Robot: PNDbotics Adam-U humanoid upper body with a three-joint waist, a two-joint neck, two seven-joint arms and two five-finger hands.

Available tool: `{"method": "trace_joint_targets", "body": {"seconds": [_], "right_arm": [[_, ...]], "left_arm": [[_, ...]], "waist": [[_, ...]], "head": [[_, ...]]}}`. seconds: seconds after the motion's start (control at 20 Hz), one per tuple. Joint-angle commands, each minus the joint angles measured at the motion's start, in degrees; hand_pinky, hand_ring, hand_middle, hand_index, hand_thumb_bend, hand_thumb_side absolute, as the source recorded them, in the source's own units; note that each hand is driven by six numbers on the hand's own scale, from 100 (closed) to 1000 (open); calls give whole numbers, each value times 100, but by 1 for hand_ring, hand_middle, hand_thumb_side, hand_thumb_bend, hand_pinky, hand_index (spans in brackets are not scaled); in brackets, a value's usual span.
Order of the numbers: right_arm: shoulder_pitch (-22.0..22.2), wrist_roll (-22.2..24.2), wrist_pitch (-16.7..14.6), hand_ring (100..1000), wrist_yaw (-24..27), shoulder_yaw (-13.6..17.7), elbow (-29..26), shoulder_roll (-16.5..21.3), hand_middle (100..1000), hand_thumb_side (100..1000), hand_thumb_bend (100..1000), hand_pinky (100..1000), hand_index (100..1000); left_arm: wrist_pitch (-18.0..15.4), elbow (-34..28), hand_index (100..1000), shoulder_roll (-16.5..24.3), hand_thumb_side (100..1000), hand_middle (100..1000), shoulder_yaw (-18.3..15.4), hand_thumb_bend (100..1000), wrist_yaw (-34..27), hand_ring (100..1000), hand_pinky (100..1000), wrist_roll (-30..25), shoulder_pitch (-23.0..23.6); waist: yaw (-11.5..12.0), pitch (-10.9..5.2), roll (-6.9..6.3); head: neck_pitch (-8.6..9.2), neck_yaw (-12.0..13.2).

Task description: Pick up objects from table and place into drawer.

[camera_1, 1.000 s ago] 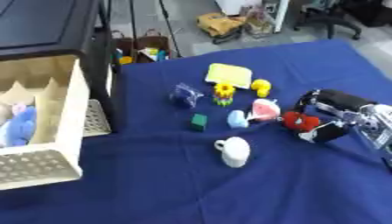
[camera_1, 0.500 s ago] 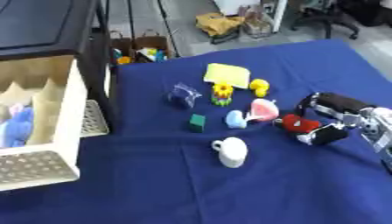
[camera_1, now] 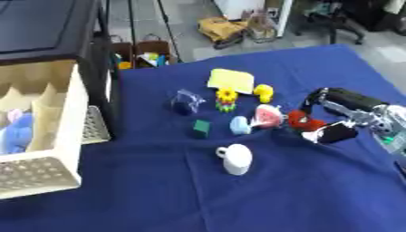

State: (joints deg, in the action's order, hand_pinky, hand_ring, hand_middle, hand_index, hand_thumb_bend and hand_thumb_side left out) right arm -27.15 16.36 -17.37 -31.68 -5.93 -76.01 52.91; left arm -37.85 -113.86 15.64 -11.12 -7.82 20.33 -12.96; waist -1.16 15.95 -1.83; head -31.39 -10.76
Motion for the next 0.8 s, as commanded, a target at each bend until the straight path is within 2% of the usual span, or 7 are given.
{"method": "trace_joint_targets", "body": {"seconds": [0.05,0.45,0.8], "right_arm": [[-65,-57,60,829,59,114,-246,316,566,439,352,789,669],[-185,-261,178,822,79,257,-726,413,555,470,328,787,657],[-650,-387,299,818,358,279,-1390,513,555,472,323,782,654]], "left_arm": [[25,-74,821,165,1000,651,-42,190,-23,616,513,11,-21],[69,-74,820,200,1000,652,-54,186,-44,616,513,23,-24],[104,-74,820,238,1000,652,-59,184,-64,616,513,35,-14]], "waist": [[-18,-124,40],[-72,-165,102],[-61,-219,172]], "head": [[37,29],[-24,83],[-91,91]]}}
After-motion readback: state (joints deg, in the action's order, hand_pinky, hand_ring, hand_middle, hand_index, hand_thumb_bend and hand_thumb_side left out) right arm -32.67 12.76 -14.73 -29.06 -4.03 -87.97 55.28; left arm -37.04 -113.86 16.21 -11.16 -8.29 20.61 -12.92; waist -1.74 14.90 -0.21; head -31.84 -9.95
